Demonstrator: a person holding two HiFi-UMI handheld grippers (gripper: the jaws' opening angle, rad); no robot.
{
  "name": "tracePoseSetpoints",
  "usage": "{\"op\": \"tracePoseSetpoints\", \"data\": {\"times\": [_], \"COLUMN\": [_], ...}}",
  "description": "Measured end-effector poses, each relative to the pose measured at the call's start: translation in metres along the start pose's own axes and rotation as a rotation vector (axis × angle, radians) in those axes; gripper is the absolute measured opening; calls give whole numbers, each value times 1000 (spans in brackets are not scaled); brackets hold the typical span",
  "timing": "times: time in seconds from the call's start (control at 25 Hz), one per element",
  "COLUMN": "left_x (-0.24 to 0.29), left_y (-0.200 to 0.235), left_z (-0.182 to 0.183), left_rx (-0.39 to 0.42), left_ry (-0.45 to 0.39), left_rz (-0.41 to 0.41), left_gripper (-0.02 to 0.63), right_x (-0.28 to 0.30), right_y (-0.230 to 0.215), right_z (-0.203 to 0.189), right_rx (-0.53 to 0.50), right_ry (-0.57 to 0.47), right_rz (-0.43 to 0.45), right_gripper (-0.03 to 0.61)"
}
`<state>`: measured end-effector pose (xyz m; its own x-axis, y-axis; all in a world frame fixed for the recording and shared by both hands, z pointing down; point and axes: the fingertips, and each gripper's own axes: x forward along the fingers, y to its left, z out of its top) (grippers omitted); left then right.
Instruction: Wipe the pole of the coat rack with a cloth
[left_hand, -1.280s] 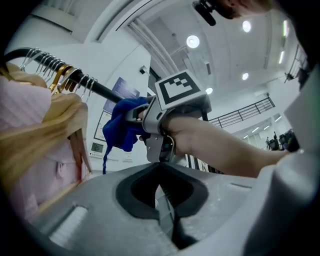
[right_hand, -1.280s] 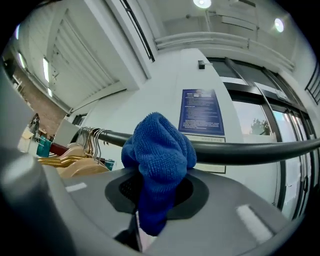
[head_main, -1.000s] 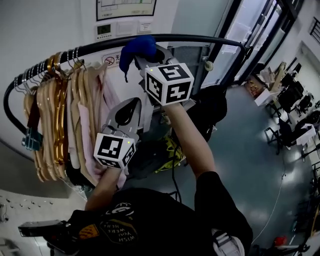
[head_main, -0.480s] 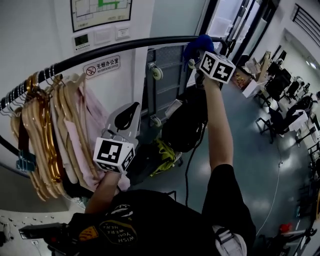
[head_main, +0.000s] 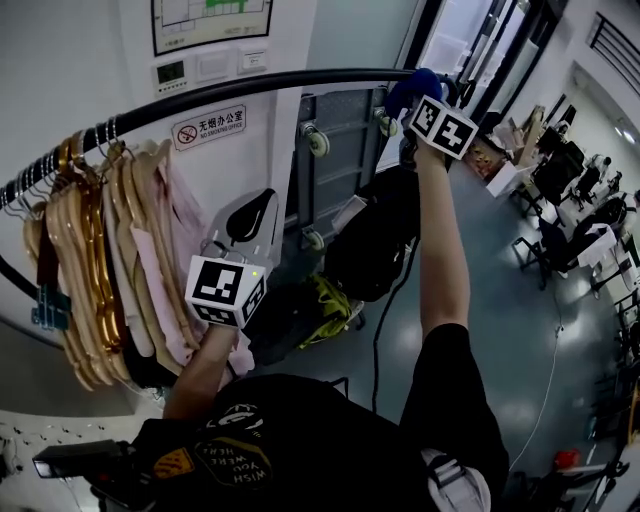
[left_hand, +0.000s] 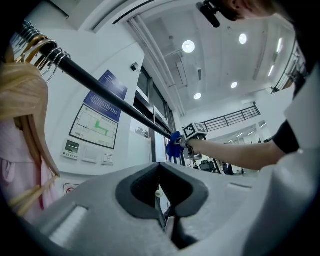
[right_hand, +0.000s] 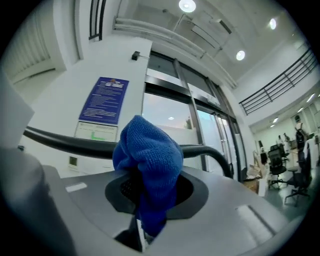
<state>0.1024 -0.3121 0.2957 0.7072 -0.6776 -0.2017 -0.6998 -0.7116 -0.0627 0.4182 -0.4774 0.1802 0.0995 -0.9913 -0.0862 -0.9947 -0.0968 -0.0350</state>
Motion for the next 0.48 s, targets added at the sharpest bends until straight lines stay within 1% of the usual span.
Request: {"op": "tracePoseSetpoints", "data": {"times": [0.12,0.2,0.32,0.48], "left_x": [-5,-14,-29,-41], "left_y": [4,4,-5,-14], "left_z": [10,11,1,-9], "left_rx": [16,12,5,-13], "left_ry": [-19,-22,4,15], "left_rz": [21,43,47,47], "left_gripper": [-2,-2,-2,-2], "right_x": [-24,-45,-70,-102], "right_y": [87,140,209,303], "right_z": [-1,-1,0,-2], "right_rx": [-31,-56,-40,-43], "right_ry": [-23,-43,-77,-67], "right_rz": [180,292,435,645], "right_gripper": [83,84,84,84]}}
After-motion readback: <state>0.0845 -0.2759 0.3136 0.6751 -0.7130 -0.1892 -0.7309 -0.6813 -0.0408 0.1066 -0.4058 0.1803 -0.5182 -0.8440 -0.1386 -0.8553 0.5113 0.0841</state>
